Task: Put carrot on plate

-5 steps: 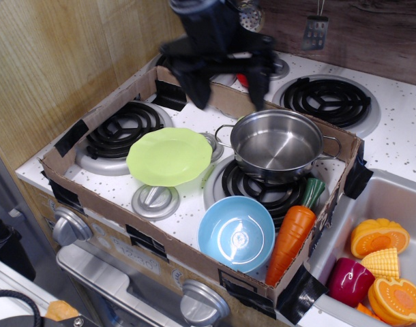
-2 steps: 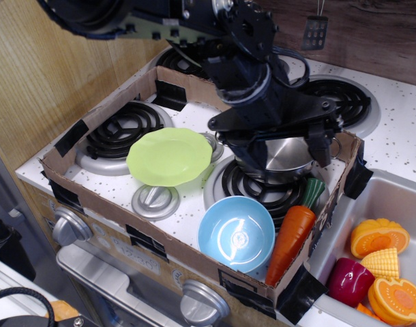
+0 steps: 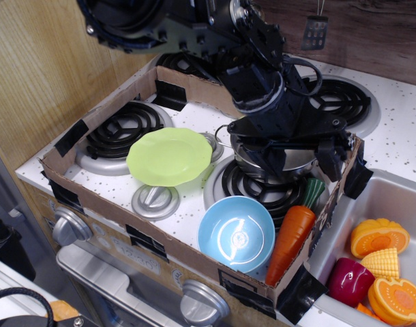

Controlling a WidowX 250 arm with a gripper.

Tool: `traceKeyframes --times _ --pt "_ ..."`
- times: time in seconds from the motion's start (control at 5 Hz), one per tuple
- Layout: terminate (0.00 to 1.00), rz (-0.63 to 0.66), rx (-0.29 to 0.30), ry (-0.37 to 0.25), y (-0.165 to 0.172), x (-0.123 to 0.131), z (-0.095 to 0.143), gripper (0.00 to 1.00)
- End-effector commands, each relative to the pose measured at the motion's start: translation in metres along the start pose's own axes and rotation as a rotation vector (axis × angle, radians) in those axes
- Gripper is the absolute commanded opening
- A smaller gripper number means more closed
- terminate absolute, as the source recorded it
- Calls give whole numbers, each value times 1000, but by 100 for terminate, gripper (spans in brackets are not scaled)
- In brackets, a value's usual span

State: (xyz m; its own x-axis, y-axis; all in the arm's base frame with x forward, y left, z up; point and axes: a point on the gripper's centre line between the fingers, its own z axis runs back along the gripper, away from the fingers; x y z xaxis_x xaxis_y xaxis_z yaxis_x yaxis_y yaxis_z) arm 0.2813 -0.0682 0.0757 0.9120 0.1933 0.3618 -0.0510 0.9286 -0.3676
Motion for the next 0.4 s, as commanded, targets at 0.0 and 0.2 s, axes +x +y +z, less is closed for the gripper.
traceKeyframes --times 0.0,0.2 --pt "0 0 -43 -39 0 -2 -14 100" --pt "0 48 -19 -73 -1 -12 -21 100"
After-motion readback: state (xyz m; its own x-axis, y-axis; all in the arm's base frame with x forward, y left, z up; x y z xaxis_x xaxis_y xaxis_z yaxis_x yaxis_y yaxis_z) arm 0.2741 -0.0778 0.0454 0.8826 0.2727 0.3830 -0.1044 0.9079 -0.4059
